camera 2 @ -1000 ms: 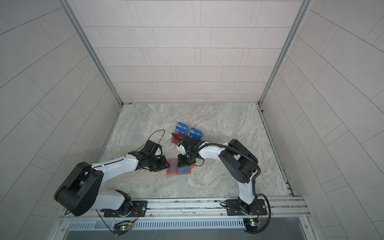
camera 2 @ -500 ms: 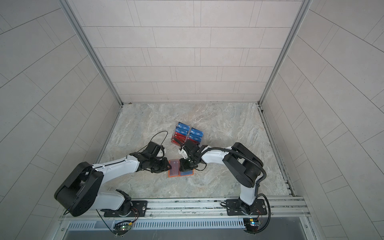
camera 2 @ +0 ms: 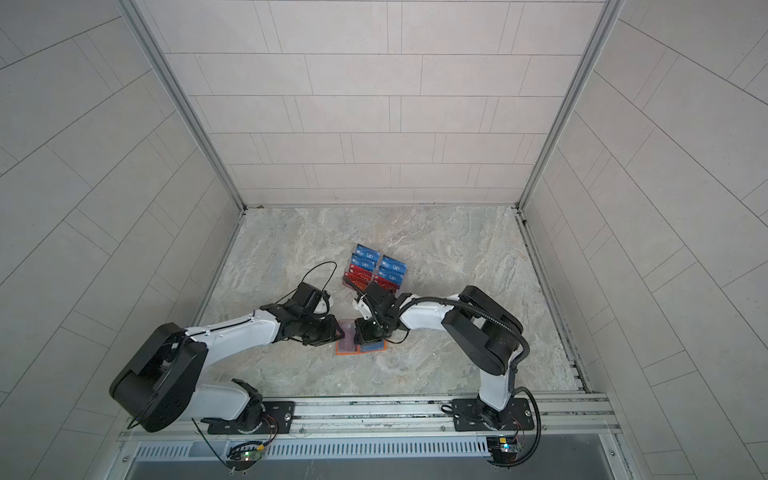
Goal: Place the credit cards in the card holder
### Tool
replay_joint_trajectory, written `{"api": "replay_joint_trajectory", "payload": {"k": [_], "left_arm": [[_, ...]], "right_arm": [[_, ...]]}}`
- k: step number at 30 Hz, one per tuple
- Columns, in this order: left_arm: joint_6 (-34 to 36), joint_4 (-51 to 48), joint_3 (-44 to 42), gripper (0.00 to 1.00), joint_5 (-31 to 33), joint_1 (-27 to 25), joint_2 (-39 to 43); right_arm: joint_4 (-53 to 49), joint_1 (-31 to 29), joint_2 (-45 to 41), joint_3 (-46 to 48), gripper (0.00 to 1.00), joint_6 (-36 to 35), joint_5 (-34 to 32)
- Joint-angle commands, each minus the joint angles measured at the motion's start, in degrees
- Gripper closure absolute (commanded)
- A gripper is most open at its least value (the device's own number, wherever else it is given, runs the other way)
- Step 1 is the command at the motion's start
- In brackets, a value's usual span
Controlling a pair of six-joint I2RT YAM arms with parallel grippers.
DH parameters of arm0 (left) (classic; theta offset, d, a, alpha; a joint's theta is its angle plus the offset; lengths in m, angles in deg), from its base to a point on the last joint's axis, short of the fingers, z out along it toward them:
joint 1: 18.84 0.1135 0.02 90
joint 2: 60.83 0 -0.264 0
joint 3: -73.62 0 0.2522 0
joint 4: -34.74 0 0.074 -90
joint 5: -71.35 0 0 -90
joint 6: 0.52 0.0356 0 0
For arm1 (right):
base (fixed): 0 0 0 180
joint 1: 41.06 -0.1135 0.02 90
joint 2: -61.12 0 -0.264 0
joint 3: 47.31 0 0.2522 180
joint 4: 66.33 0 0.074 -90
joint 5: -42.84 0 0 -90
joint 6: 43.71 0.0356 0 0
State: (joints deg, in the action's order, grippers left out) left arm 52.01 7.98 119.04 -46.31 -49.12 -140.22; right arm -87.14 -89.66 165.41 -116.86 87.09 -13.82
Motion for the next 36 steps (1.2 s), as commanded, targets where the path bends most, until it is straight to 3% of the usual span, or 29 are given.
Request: {"api": "replay_joint_trajectory", "payload": {"k": [1,8,16,26,36], "left_arm": [[1.6,-5.6,1.8,0.64,2.0,0.2,3.0],[-1.8,-7.9,4.3,0.61,3.8,-2.3,8.2],[-7.8,1.9,1.8,0.71,4.5,-3.8,5.6],[-9.7,4.7,-1.3,0.71,6.0,-4.9,4.0],[-7.9,2.5,-1.7,0.67,6.9,-4.9,2.4]], "right_arm": [[-1.2,-0.3,-0.5,0.1,0.86,0.4,-1.7],[-5.4,0.9,-2.8,-0.4,0.86,-1.5,-4.2],[-6.9,2.1,-5.2,-2.2,0.85,-2.9,-3.6],[-8.0,5.1,-7.3,-4.2,0.83,-3.8,-3.9],[-19.0,9.5,-4.8,-8.6,0.69,-12.4,-12.1]]}}
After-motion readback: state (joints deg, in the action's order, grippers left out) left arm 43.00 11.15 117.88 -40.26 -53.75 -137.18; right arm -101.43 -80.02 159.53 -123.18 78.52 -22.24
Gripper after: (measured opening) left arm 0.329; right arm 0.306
